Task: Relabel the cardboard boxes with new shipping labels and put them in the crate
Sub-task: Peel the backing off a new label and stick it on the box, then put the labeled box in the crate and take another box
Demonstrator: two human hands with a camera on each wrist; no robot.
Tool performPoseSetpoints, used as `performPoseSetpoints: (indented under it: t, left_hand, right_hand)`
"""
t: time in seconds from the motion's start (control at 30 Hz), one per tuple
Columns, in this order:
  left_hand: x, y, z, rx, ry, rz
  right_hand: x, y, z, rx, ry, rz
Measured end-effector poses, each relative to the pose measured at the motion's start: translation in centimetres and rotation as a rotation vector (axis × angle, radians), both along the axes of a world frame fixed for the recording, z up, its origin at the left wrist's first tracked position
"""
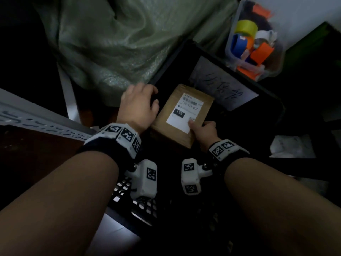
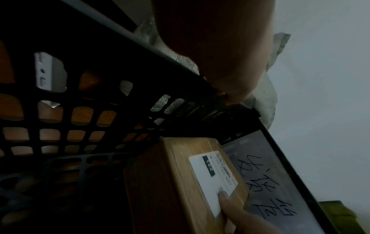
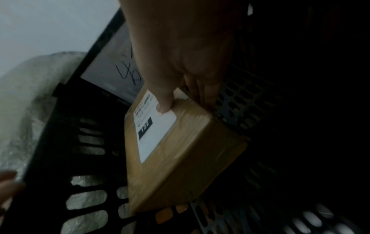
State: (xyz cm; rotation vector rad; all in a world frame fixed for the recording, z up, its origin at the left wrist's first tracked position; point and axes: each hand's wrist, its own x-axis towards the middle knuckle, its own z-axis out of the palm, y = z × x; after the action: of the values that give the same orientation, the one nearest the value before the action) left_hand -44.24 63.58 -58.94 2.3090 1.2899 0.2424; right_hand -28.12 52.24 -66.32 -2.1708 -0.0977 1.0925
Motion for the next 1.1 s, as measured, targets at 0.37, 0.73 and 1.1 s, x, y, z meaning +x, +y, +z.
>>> performPoseSetpoints:
  t: [0.37,0.73,1.1]
  left_hand:
    - [0.6,0.9,-1.2,0.13,0.036,-0.103]
    - [1.1,0.5,3.5,0.099,0.028,-0.097]
    - [-0.7,-6.1,20.4,0.085,0.006,-0.075]
  right_hand:
    - [1.7,1.9,-0.4,-0.215,0.207,0.455]
    - [2.0,1.0,6.2,-0.181,-0.196,0.726]
    - [-3.5,-5.2,26.9,-0.031,-0.449,0.953]
